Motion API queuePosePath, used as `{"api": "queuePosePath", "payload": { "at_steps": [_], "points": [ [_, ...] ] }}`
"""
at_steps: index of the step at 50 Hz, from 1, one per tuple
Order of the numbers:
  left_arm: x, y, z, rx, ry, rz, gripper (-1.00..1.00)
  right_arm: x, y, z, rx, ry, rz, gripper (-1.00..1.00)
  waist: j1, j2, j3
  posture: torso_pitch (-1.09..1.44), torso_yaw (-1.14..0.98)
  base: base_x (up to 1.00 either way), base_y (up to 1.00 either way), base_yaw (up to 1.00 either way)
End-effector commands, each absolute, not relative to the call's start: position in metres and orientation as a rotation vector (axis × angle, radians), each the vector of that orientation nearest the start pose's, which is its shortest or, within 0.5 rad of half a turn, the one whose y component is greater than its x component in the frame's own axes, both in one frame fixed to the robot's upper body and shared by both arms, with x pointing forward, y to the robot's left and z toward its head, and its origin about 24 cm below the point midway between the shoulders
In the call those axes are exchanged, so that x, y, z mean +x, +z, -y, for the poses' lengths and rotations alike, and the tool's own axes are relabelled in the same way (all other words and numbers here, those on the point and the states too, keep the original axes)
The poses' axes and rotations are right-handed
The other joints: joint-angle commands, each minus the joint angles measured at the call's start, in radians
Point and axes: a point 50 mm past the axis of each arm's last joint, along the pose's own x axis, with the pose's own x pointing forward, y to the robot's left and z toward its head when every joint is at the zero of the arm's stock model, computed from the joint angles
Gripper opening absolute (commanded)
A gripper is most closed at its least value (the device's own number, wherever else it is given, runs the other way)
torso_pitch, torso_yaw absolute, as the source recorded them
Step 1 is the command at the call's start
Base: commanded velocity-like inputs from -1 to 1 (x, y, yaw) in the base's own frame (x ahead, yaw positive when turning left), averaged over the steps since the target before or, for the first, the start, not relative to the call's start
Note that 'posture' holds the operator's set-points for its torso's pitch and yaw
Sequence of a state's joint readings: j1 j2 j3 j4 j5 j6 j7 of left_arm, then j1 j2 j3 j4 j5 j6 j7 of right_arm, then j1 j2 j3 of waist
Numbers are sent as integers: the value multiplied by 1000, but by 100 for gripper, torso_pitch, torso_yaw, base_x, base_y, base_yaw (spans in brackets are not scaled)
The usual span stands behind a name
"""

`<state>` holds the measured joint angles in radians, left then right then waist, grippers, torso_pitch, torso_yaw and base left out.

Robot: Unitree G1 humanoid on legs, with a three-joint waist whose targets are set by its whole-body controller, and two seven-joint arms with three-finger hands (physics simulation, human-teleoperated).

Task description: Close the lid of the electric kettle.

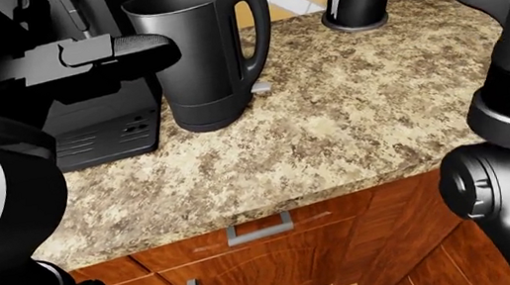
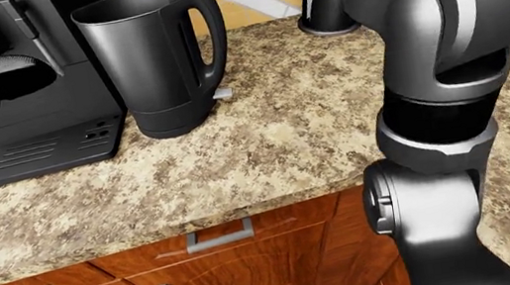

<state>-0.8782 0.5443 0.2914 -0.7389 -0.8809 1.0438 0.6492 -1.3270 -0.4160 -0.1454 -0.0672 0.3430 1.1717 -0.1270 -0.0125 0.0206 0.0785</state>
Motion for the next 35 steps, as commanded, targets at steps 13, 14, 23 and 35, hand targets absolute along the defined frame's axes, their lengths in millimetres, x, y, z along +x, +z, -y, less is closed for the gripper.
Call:
{"api": "queuePosePath", "payload": {
  "at_steps": [13,14,23,35],
  "points": [
    [226,351,-181,-57,134,594,100,346,415,134,-84,93,270,100,-1,9,-31,-1,0,0,0,0],
    [226,351,-182,-56,138,594,100,348,416,133,-85,96,267,100,-1,10,-32,-2,0,0,0,0],
    [230,348,-186,-52,160,575,100,369,418,123,-86,120,243,100,-2,16,-58,-6,0,0,0,0],
    [230,348,-187,-47,161,571,100,391,414,106,-98,158,191,100,-6,24,-98,-12,0,0,0,0]
  ]
}}
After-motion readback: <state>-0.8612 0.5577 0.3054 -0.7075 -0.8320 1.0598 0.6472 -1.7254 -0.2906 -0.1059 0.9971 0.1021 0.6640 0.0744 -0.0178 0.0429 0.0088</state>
